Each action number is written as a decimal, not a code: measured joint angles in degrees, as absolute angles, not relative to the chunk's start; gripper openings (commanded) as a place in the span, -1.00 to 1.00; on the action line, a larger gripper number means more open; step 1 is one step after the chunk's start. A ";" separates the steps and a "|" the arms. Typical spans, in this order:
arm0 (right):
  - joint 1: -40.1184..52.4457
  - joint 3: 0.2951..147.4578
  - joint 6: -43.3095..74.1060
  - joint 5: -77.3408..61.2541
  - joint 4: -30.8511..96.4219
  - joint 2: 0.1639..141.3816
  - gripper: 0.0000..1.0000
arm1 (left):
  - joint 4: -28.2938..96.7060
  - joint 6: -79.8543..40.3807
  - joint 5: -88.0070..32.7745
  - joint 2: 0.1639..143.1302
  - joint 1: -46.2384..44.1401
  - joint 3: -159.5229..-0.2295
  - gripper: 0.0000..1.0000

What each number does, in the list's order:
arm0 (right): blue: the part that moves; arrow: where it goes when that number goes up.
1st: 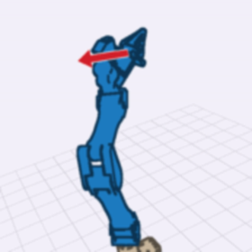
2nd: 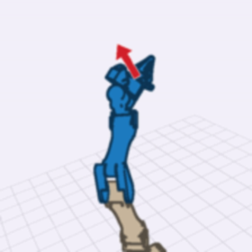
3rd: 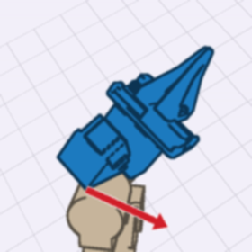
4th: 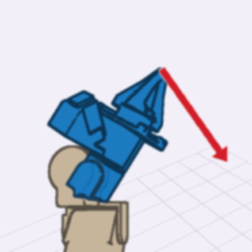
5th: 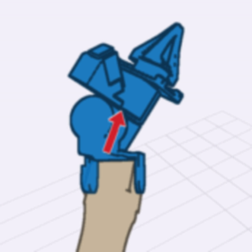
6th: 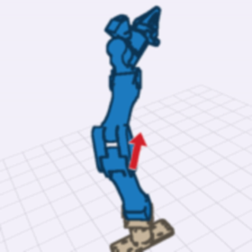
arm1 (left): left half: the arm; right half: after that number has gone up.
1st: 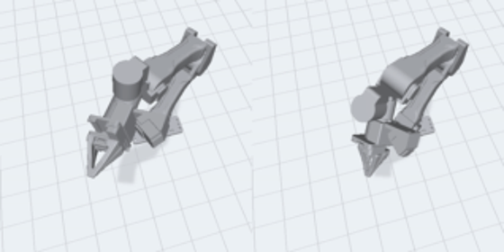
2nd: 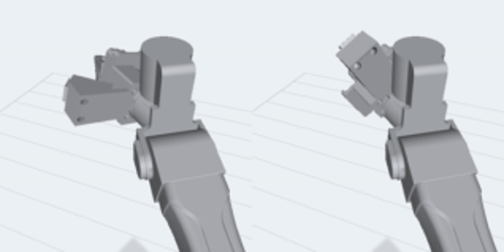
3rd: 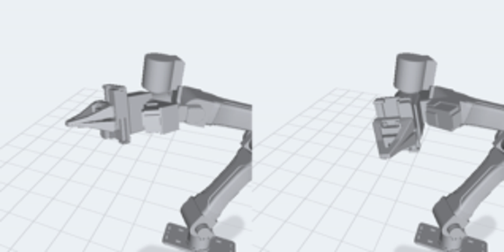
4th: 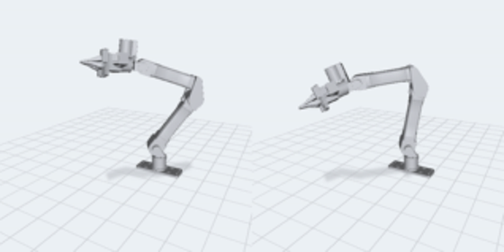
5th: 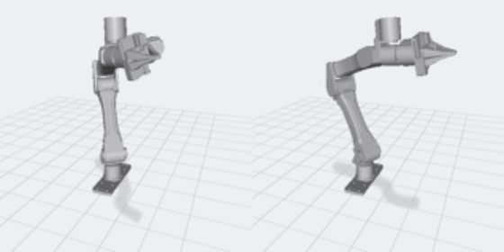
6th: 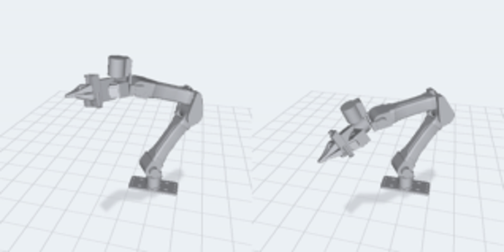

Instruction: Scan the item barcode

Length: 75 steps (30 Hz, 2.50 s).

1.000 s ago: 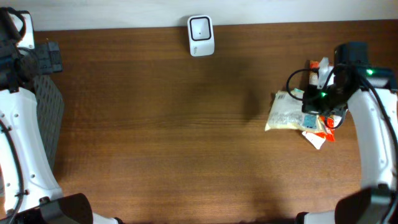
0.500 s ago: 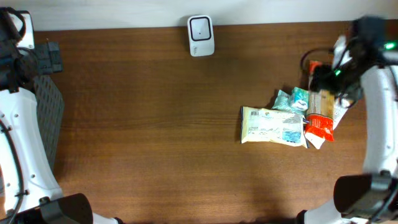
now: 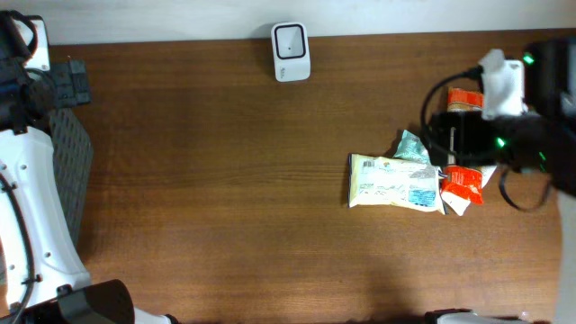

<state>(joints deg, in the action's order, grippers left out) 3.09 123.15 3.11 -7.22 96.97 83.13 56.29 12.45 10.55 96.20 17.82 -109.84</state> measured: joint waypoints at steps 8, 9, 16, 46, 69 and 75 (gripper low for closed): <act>3.09 123.57 3.07 -6.59 96.97 79.92 0.97 | 56.29 12.47 10.55 96.20 17.82 -109.84 0.98; 3.09 123.57 3.05 -6.50 96.97 79.92 0.97 | 56.29 12.45 10.55 96.20 17.82 -109.84 0.98; 3.09 123.57 1.21 -6.07 96.95 79.92 0.98 | 56.29 12.45 10.55 96.20 17.82 -109.84 0.98; 3.09 8.43 -3.25 -5.85 -5.72 9.04 0.97 | 56.40 12.45 10.50 96.20 17.82 -109.82 0.98; -1.19 0.78 -3.20 -4.34 4.12 0.80 0.97 | 56.29 12.45 10.55 96.20 17.82 -109.84 0.98; -1.19 0.78 -3.25 -4.34 4.12 0.80 0.97 | 56.29 12.45 10.55 96.20 17.82 -109.84 0.98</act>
<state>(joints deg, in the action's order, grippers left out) -1.19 0.78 -3.25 -4.34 4.12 0.80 56.29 12.45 10.55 96.20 17.82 -109.84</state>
